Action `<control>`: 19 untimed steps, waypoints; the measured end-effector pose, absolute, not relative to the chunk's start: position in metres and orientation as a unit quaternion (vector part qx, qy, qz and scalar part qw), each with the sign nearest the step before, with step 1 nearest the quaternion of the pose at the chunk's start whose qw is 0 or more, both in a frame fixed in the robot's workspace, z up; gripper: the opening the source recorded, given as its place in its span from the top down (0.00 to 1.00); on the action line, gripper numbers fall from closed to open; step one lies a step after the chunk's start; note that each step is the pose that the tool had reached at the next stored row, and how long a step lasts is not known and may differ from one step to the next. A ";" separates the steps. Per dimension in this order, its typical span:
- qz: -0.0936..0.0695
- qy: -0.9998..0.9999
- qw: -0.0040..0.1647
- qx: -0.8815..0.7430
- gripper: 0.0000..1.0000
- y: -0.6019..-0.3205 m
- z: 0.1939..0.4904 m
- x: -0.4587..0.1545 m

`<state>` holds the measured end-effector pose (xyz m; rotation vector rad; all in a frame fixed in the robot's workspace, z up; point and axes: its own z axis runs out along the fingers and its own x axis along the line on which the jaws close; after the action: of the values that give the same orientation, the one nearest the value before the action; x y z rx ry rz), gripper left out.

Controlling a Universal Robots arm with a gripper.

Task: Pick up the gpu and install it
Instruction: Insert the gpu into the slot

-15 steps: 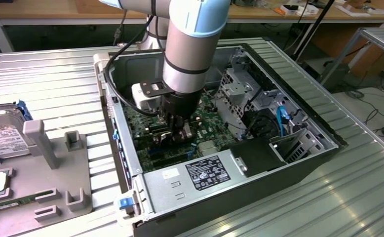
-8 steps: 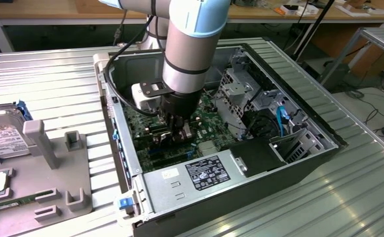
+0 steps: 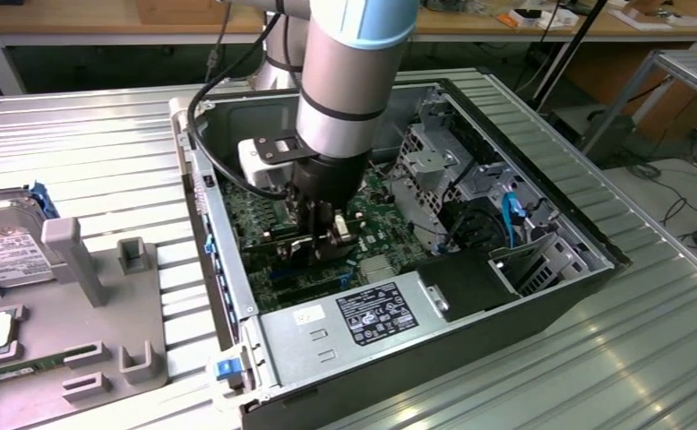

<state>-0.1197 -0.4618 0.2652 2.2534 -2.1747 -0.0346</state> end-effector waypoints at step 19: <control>-0.007 -0.695 0.002 0.719 0.56 -0.461 0.289 -0.120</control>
<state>-0.1203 -0.4614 0.2889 2.2554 -2.1814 -0.0206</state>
